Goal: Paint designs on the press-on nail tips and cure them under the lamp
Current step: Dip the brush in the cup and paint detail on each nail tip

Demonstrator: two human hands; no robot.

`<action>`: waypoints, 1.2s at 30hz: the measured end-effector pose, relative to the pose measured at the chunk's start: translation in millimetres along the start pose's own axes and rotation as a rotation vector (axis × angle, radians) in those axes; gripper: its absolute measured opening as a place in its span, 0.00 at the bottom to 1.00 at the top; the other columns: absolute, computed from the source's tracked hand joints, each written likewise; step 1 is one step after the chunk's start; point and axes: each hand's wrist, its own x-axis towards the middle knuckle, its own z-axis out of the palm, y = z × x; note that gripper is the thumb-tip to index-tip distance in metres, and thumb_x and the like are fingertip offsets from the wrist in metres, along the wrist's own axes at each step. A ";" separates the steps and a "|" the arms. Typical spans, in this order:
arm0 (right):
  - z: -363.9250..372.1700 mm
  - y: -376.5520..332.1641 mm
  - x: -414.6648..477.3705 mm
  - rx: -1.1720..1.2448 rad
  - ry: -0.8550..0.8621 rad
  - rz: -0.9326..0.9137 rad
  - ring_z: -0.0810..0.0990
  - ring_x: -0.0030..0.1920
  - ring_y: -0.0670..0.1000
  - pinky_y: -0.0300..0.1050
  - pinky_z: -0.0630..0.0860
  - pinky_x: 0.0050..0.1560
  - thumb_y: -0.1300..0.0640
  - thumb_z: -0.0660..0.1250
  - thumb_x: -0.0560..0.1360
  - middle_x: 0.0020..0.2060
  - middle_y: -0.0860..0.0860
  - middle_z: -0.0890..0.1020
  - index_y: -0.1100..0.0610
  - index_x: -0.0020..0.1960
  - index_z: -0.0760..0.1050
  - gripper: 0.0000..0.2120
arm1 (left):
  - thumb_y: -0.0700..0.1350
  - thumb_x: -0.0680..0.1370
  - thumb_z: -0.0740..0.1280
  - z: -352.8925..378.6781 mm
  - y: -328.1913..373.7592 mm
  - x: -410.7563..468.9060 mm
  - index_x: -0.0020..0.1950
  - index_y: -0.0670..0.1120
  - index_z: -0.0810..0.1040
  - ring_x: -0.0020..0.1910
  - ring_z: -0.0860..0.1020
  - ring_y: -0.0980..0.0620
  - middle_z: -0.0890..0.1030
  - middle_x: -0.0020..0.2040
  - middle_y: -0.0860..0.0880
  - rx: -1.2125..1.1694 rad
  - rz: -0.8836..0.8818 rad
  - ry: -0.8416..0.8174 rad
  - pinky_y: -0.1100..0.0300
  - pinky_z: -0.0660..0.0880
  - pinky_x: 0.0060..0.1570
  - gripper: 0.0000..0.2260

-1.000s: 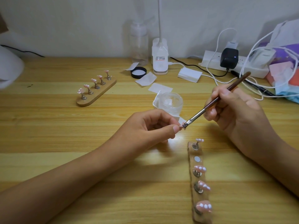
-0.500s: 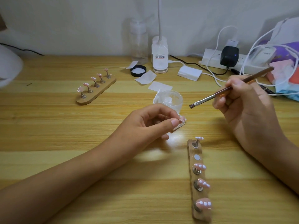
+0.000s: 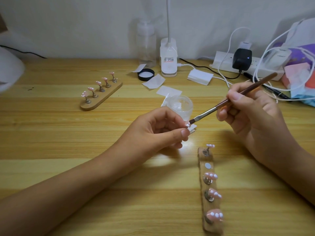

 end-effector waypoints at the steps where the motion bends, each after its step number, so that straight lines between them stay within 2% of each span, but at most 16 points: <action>1: 0.3 0.0 -0.1 -0.004 -0.010 0.004 0.79 0.36 0.45 0.37 0.77 0.40 0.60 0.62 0.77 0.34 0.48 0.79 0.55 0.47 0.73 0.03 | 0.40 0.72 0.72 0.0 0.1 0.0 0.40 0.54 0.82 0.38 0.80 0.56 0.83 0.38 0.51 -0.001 -0.002 0.001 0.66 0.77 0.40 0.07; 6: 0.1 0.2 -1.0 -0.029 -0.020 0.034 0.80 0.36 0.47 0.37 0.77 0.41 0.60 0.63 0.76 0.35 0.49 0.79 0.55 0.47 0.74 0.02 | 0.40 0.72 0.72 0.6 0.9 -0.3 0.39 0.54 0.82 0.38 0.80 0.55 0.83 0.36 0.50 -0.005 -0.011 -0.004 0.65 0.77 0.40 0.08; 18: 0.8 -0.2 -0.5 -0.062 0.102 -0.021 0.80 0.36 0.46 0.36 0.77 0.43 0.59 0.63 0.76 0.33 0.47 0.79 0.56 0.48 0.72 0.02 | 0.37 0.73 0.71 0.6 2.1 -1.2 0.39 0.50 0.81 0.35 0.80 0.54 0.84 0.37 0.45 -0.053 -0.006 -0.020 0.66 0.76 0.38 0.08; 21: 0.1 -1.0 -0.1 -0.006 0.082 -0.013 0.79 0.35 0.45 0.36 0.77 0.41 0.60 0.62 0.76 0.33 0.47 0.79 0.55 0.48 0.72 0.01 | 0.40 0.72 0.72 1.2 3.1 -1.6 0.39 0.50 0.81 0.35 0.80 0.54 0.83 0.37 0.46 -0.048 -0.007 -0.020 0.65 0.76 0.38 0.05; 27: 0.4 -0.6 -1.7 -0.030 -0.020 0.033 0.79 0.35 0.46 0.37 0.77 0.41 0.60 0.62 0.77 0.34 0.48 0.78 0.55 0.48 0.73 0.02 | 0.40 0.72 0.72 1.6 2.7 -1.4 0.39 0.52 0.81 0.37 0.78 0.54 0.83 0.37 0.50 0.040 0.003 -0.006 0.66 0.76 0.39 0.07; 33: 3.0 -1.5 -3.7 -0.120 -0.009 0.010 0.79 0.35 0.46 0.37 0.77 0.41 0.59 0.63 0.75 0.33 0.48 0.79 0.56 0.48 0.72 0.02 | 0.37 0.73 0.72 1.0 1.1 -2.5 0.39 0.51 0.80 0.37 0.78 0.57 0.82 0.36 0.52 0.094 0.017 -0.006 0.66 0.76 0.39 0.08; 36: 3.5 -2.7 -4.3 -0.161 0.007 0.004 0.79 0.35 0.45 0.37 0.77 0.41 0.58 0.63 0.75 0.32 0.48 0.79 0.55 0.48 0.72 0.03 | 0.40 0.71 0.72 1.8 0.3 -2.6 0.40 0.50 0.80 0.36 0.77 0.58 0.81 0.36 0.54 0.135 0.013 0.016 0.66 0.75 0.39 0.05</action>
